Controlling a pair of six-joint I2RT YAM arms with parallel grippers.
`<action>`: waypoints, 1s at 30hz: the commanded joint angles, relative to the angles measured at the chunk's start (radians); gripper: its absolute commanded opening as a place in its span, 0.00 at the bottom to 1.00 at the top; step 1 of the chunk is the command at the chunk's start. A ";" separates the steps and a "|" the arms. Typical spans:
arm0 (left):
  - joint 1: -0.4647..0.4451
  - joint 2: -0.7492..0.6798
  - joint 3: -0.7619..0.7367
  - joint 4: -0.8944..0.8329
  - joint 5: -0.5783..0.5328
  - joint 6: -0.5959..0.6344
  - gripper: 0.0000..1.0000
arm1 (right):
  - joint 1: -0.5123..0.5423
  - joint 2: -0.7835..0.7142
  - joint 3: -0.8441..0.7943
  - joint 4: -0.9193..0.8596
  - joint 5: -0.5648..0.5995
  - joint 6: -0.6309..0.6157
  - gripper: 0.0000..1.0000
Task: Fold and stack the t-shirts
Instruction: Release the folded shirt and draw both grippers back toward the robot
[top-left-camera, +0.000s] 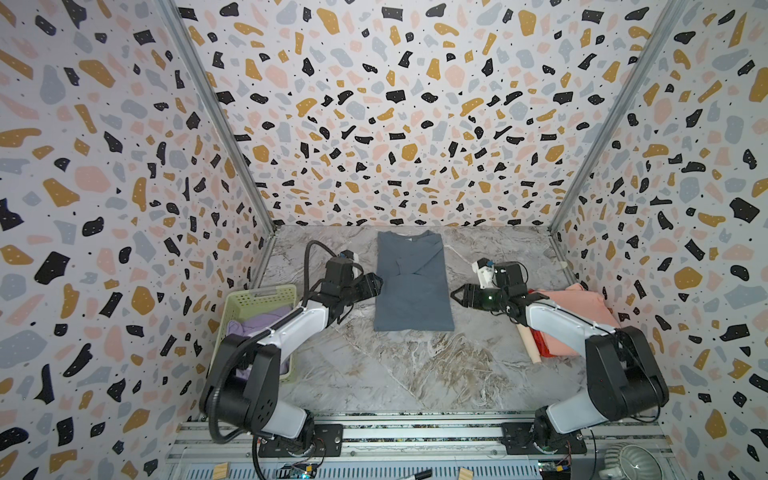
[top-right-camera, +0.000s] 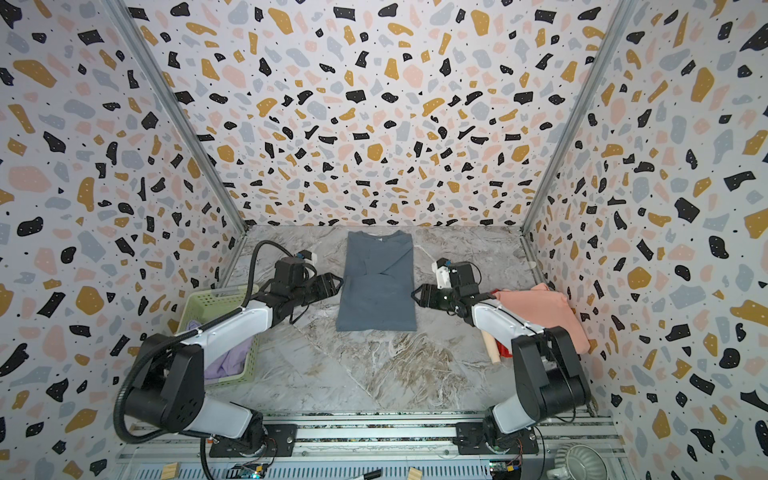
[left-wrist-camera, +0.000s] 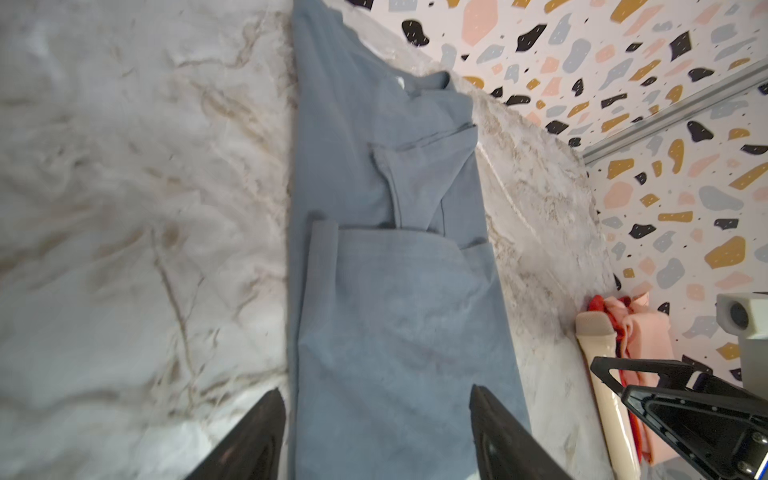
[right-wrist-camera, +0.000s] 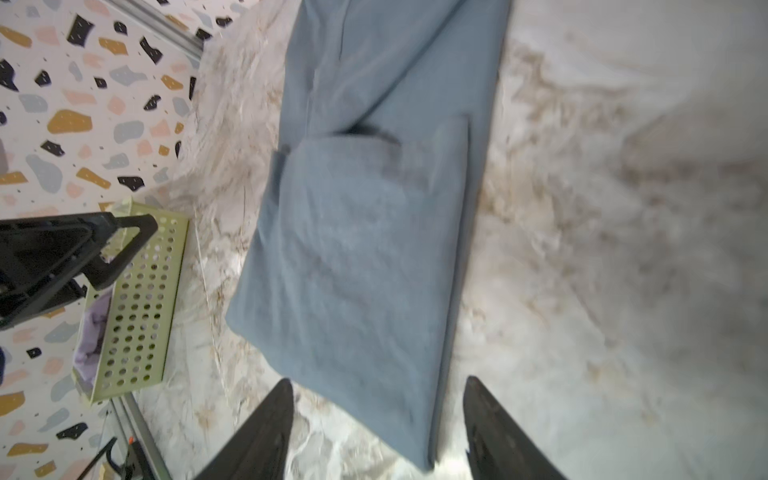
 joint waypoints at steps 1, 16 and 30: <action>-0.029 -0.083 -0.108 -0.046 0.013 0.005 0.71 | 0.038 -0.072 -0.090 -0.013 -0.023 0.082 0.70; -0.071 0.018 -0.362 0.269 0.134 -0.179 0.61 | 0.104 0.063 -0.278 0.339 -0.033 0.301 0.67; -0.071 0.109 -0.292 0.307 0.063 -0.167 0.00 | 0.108 0.221 -0.141 0.356 0.032 0.250 0.00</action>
